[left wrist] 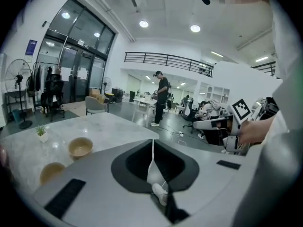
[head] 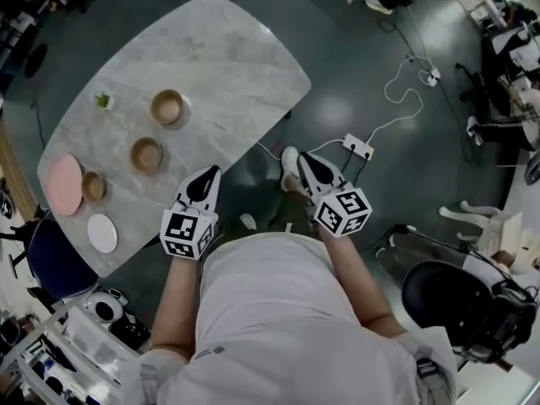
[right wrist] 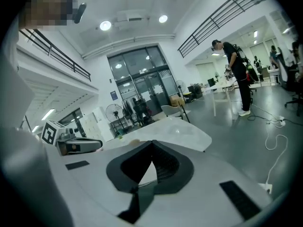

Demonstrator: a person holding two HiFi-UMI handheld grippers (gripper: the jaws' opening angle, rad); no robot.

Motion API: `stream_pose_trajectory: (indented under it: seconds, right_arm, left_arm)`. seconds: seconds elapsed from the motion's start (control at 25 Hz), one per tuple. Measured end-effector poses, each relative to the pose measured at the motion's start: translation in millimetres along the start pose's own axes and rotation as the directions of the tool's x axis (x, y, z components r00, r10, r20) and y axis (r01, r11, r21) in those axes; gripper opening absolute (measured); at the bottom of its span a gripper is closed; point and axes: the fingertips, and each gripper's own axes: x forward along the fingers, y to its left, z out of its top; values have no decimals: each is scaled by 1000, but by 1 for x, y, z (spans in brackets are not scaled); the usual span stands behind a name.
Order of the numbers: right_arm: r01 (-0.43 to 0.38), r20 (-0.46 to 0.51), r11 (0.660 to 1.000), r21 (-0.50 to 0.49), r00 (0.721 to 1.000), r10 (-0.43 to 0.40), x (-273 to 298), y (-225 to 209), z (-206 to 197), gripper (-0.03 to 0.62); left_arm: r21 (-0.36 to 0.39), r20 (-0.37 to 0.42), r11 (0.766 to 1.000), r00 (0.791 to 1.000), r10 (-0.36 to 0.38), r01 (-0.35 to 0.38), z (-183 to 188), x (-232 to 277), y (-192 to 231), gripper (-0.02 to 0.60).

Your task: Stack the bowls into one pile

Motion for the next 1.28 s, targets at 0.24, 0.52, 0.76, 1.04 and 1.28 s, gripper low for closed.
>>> stream_pose_trajectory:
  seconds: [0.24,0.52,0.76,1.04,1.28]
  right_arm:
    - [-121,-66,992,-22,991,119,83,-59,47,9]
    - [-333,-205,942,-49,926,317,170,-97,92,9]
    - [-465,-309,884,-44,848,431,214,-111,110,9]
    - [-611,-410,791,-24,728,549,248,-100,110,9]
    - [-698,-481,716,-20,635,605,267,-77,98,9]
  left_arm:
    - [-76,-21,989,992,123,-124,27,66,42,2]
    - [-178,-52,923,940,337,-340,67,120,81,2]
    - [-243,-78,848,881,466,-470,84,144,95,2]
    - [-275,-152,746,793,590,-607,73,146,110,2]
    - [-348,-191,632,713,675,-692,54,125,125,2]
